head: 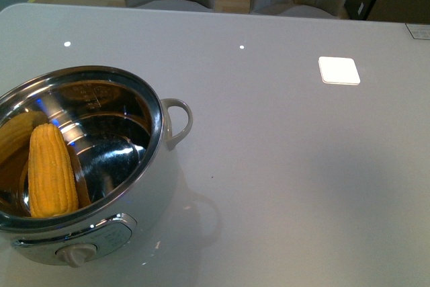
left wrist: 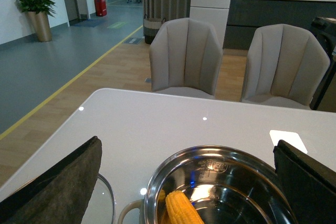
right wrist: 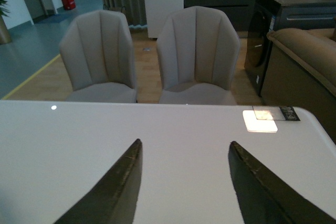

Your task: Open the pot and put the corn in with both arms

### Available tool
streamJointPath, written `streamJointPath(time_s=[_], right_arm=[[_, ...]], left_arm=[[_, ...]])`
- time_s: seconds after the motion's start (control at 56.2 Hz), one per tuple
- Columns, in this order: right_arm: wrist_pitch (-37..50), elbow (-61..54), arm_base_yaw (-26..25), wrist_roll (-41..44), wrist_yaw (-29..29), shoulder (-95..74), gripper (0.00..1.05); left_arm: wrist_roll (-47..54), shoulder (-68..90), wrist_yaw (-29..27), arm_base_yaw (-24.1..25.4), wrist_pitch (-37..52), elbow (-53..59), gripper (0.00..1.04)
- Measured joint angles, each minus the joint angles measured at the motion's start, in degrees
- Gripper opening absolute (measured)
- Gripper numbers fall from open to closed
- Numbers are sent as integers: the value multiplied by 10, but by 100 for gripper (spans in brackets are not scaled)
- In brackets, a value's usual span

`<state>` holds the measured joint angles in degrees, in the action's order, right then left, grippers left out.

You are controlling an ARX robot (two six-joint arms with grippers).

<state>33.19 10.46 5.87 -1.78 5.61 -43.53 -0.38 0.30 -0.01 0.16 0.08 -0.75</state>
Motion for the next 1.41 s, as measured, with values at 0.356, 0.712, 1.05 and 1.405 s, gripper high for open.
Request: streamJointPath(time_s=[0.356,0.712,1.05,1.405], right_arm=[[-44,-58,-56,15,-56,96,2],[-92,-93,-57,15,-56,186,2],[-161,-94,-57,15,-56,264,2],[-231,-94,-57,15,-56,334,2]], left_arm=[[0,0,0,0,0,0,98],[0,0,0,0,0,0,98],[0,0,0,0,0,0,98],[0,0,0,0,0,0,98]])
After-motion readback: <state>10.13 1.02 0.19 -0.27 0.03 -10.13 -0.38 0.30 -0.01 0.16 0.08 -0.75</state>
